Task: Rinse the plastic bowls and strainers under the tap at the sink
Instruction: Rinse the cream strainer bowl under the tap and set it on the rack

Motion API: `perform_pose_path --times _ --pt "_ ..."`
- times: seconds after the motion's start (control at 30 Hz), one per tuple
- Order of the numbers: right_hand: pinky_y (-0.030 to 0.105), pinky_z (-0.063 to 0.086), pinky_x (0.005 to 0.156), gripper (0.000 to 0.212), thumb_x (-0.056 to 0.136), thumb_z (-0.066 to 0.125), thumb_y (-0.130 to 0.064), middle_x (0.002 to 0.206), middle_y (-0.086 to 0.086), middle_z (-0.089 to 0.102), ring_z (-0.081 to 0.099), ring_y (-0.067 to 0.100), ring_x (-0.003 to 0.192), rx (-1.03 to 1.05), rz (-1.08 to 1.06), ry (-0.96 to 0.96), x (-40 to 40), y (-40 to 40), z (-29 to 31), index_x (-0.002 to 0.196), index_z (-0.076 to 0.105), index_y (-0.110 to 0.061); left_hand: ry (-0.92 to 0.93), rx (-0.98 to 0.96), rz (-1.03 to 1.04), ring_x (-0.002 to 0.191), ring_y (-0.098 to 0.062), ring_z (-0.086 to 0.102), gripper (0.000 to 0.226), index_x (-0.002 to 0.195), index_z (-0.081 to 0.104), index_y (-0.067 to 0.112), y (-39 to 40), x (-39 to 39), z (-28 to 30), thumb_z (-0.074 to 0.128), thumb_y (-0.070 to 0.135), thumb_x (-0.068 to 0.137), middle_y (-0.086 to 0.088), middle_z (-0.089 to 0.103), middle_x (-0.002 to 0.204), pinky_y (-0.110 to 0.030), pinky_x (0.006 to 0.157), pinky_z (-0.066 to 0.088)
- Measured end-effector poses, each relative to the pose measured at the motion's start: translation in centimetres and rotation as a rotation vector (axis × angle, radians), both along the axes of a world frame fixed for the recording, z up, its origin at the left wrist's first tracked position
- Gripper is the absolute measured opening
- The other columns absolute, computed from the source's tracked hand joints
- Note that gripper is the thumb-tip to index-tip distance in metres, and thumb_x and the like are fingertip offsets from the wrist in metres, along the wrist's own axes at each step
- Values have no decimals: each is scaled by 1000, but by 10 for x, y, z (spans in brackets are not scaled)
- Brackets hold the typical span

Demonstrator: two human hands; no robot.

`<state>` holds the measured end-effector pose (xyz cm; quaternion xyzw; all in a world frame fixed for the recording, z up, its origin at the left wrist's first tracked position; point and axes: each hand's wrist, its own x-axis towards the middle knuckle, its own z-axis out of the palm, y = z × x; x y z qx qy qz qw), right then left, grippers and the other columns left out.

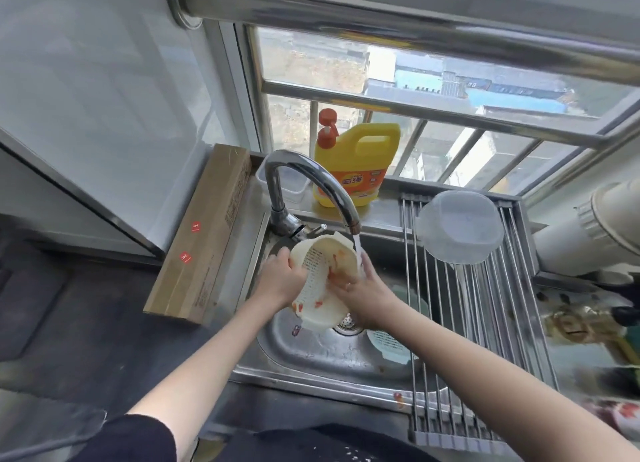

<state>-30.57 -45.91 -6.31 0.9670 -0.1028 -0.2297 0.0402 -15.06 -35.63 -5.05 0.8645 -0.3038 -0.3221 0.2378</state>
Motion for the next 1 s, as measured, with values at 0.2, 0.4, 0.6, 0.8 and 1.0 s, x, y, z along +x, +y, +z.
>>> perform_pose_path --times 0.2,0.4,0.6,0.8,1.0 --pt "64 -29 99 84 87 51 -18 160 13 -2 -13 28 146 -55 -50 30 -6 -7 -8 153 -2 -11 16 -5 -34 80 -27 44 10 77 39 16 -17 -4 6 46 17 84 -12 49 88 -34 66 29" --pt "67 -22 103 67 88 45 -12 157 3 23 -3 20 148 26 -10 -14 -20 -26 5 150 25 -26 -49 19 -117 83 -30 47 6 80 40 19 -29 -6 6 46 20 82 -11 52 90 -34 69 32" --pt "70 -15 104 80 88 50 -18 160 14 3 -14 26 147 -81 -150 55 -16 -20 11 152 3 -5 -17 4 -137 85 -33 54 6 75 42 22 -38 -9 8 44 27 75 -10 55 90 -37 70 40" --pt "72 -19 100 77 87 44 -23 161 -2 8 2 17 148 425 -416 122 -8 12 -8 154 5 -26 -80 -47 -96 100 -38 52 8 90 40 17 -48 -23 13 43 22 84 -14 52 111 -42 84 41" --pt "76 -14 100 76 92 50 -16 161 1 7 -7 18 148 5 -254 77 -27 -23 -2 153 6 -25 -66 -38 -161 94 -37 52 11 87 40 17 -41 -19 9 47 22 81 -12 50 102 -45 86 45"
